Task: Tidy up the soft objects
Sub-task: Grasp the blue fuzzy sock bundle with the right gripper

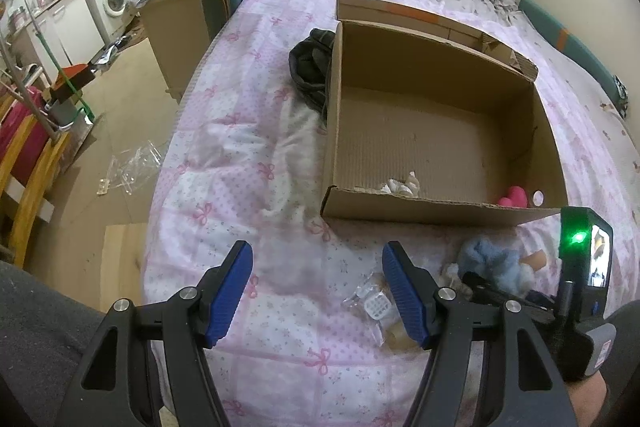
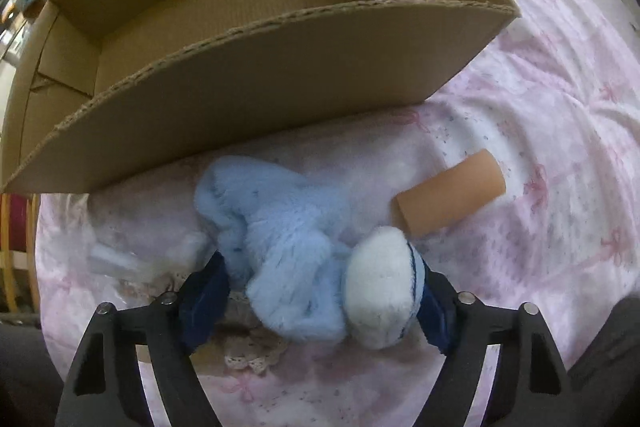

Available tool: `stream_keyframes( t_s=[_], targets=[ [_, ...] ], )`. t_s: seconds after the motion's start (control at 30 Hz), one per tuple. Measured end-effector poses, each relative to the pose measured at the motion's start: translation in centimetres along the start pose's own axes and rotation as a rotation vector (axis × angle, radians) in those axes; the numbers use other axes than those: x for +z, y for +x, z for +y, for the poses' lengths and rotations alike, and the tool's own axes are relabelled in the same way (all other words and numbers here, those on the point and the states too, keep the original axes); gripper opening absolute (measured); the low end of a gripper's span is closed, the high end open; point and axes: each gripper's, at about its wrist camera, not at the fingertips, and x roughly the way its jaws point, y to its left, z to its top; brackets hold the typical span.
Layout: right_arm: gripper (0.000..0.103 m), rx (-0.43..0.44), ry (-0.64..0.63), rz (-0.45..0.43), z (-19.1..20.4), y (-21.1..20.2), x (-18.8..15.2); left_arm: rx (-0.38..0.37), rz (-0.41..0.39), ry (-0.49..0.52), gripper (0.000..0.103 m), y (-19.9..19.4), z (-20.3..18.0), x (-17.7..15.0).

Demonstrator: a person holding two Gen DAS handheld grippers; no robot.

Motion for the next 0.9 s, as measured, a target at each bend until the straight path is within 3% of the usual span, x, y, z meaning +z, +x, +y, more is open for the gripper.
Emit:
stream_keyframes(
  t_s=[0.07, 0.17, 0.4, 0.57, 0.73, 0.9],
  targets=[
    [0.053, 0.02, -0.012, -0.012, 0.0, -0.3, -0.1, -0.004, 0.003, -0.008, 0.065, 0.0, 0.1, 0.1],
    [0.042, 0.084, -0.017, -0.009, -0.2, -1.3, -0.2, -0.004, 0.005, -0.019, 0.065, 0.0, 0.3, 0.1],
    [0.041, 0.285, 0.034, -0.023, -2.8, -6.1, -0.6, -0.004, 0.049, -0.064, 0.065, 0.9, 1.2, 0.0],
    [0.041, 0.509, 0.055, -0.047, -4.6, -9.6, 0.1, -0.018, 0.128, -0.137, 0.064, 2.5, 2.5, -0.3],
    [0.041, 0.521, -0.019, -0.103, -4.1, -10.3, -0.2, -0.015, 0.242, -0.153, 0.064, 4.9, 2.9, -1.1],
    [0.041, 0.576, 0.056, -0.082, -5.2, -8.9, -1.1, -0.068, 0.329, -0.118, 0.063, 7.2, 1.4, -1.7]
  ],
)
